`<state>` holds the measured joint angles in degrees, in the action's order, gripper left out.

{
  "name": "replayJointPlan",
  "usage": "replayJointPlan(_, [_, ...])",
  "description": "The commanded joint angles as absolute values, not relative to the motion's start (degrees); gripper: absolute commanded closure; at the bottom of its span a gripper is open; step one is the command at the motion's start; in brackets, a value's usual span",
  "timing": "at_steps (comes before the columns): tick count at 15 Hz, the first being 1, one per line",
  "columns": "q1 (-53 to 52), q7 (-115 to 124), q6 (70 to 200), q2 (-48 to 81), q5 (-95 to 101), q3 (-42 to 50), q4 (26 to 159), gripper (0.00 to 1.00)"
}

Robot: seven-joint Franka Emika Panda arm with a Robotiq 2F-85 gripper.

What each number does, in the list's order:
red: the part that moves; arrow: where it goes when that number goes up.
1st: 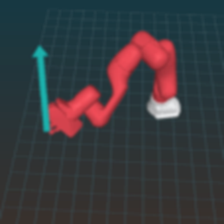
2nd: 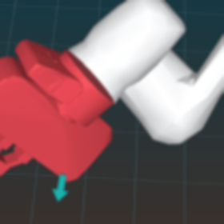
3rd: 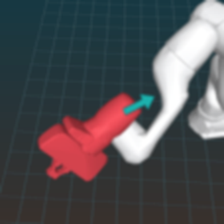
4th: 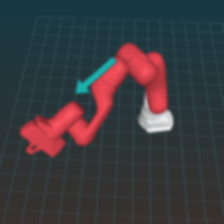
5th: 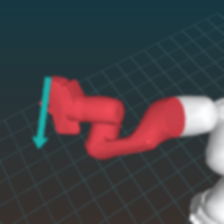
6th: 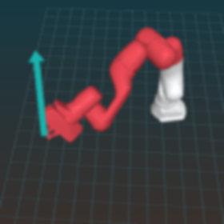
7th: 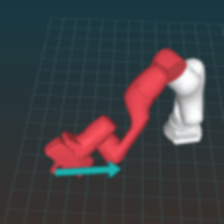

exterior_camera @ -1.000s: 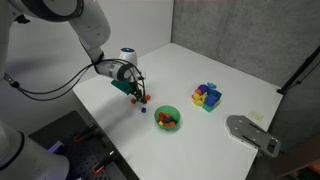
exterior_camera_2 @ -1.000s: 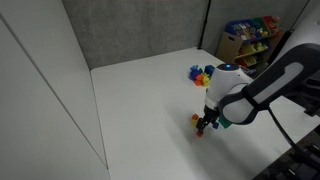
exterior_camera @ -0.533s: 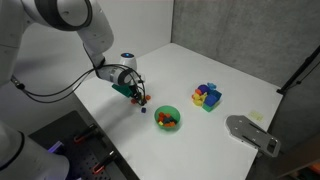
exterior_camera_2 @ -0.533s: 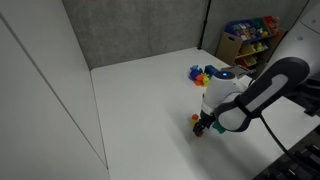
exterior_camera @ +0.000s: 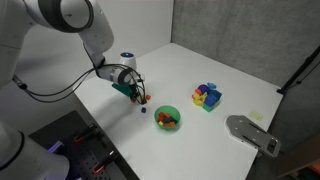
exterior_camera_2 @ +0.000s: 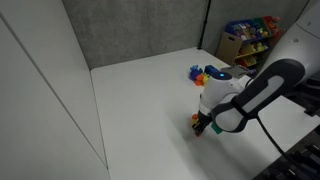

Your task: Put the block into the bowl

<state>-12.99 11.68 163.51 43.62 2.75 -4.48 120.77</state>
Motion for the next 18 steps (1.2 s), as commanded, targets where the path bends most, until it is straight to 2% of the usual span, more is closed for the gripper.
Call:
replayJointPlan(1, [-11.6,9.3,162.2,40.5,1.0,-5.6,121.1,0.9])
replayJointPlan(8, [-9.4,9.9,158.7,32.9,0.6,-2.4,123.1,0.9])
replayJointPlan(18, [-5.5,13.3,155.3,28.0,3.9,12.4,127.4,0.9])
